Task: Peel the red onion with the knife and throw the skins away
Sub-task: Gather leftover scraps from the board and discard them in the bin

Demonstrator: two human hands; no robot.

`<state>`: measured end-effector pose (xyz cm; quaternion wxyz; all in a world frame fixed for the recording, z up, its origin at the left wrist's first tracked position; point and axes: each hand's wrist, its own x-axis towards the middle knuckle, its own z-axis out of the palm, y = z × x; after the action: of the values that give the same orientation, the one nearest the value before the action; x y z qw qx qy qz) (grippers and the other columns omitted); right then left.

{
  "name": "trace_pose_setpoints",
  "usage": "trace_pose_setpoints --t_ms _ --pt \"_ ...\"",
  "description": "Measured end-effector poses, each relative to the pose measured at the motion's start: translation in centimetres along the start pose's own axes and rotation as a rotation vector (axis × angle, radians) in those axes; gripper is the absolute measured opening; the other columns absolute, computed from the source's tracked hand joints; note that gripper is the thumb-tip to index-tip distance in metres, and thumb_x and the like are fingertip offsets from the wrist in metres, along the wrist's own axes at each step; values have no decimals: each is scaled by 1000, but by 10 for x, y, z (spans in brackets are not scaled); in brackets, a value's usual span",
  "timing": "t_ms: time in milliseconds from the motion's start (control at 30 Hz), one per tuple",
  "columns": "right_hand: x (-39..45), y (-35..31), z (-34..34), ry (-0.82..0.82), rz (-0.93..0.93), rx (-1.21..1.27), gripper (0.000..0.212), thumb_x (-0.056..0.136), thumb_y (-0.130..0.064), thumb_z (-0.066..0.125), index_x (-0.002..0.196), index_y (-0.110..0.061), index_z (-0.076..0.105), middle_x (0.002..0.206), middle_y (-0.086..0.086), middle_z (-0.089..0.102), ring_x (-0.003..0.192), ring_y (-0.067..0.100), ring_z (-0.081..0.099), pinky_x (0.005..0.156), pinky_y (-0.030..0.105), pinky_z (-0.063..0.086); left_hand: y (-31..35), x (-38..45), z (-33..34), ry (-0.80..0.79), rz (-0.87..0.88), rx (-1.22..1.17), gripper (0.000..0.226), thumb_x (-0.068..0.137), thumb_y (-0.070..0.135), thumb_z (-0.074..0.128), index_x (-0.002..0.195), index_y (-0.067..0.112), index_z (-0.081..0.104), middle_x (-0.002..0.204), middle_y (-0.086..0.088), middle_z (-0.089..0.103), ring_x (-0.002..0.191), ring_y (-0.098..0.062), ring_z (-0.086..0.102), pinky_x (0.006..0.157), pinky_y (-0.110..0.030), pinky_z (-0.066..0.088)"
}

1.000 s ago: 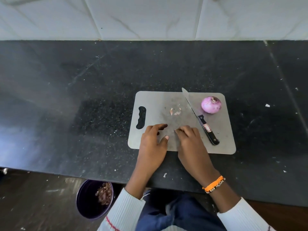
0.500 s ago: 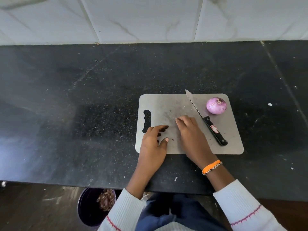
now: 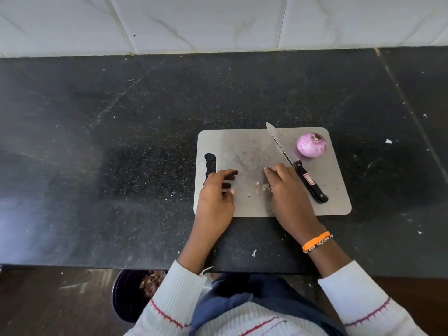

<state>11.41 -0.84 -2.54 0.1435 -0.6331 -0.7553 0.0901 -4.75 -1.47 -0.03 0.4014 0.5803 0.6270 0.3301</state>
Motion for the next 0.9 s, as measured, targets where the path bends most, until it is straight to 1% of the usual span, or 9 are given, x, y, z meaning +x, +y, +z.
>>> trace_pose_setpoints --t_ms 100,233,367,467,533,600,700,767,900 --pt "-16 -5 -1 -2 -51 -2 33 80 4 65 112 -3 61 104 8 55 94 24 50 67 31 52 -2 2 -3 39 -10 -41 43 86 -12 45 115 18 57 112 0 58 93 -4 55 82 -3 41" --pt "-7 -6 -8 69 -73 143 32 76 11 50 100 -2 66 97 10 60 88 27 55 68 36 51 -3 1 -9 80 -41 -63 42 87 -10 45 116 19 58 111 2 60 93 1 56 81 -1 41" --pt "2 -18 7 48 -276 93 36 68 14 64 98 -5 70 98 10 68 87 29 64 94 39 46 -4 -2 -16 111 -98 -49 41 88 -7 45 117 18 58 112 2 61 95 -1 55 82 -2 41" --pt "-2 -11 7 77 -265 162 31 76 2 45 90 -4 73 92 10 71 84 27 66 104 33 34 -7 -6 -20 147 -148 -20 38 88 -4 48 116 18 59 113 2 62 96 -5 56 89 -18 45" --pt "-4 -6 -3 108 -191 237 40 81 -12 34 82 -2 72 84 10 70 77 28 64 101 39 44 -7 -8 -23 172 -192 -15 38 88 -5 47 115 19 60 111 4 63 91 -2 55 89 -23 46" --pt "-1 -10 -7 112 -199 243 40 80 -11 31 82 -2 70 82 10 68 77 28 61 90 43 51 -6 -9 -24 185 -217 -16 40 88 -7 44 113 20 59 108 7 62 87 2 54 87 -23 46" --pt "-1 -32 4 67 -336 174 31 74 12 51 92 -4 70 89 8 68 82 26 62 102 43 42 -5 -10 -24 199 -210 -20 41 87 -8 45 113 21 59 106 7 63 88 0 55 86 -24 47" --pt "-10 -37 15 27 -418 132 39 64 18 63 95 -4 71 94 8 68 86 24 65 109 46 28 -6 -9 -23 206 -197 -16 40 87 -7 47 112 21 59 105 7 63 88 0 55 85 -24 47" --pt "-18 -11 5 59 -321 121 35 67 17 59 94 -2 71 94 10 68 87 26 65 111 49 23 -6 -13 -18 184 -139 14 37 87 -4 47 109 21 63 105 6 64 91 0 56 82 -16 47"
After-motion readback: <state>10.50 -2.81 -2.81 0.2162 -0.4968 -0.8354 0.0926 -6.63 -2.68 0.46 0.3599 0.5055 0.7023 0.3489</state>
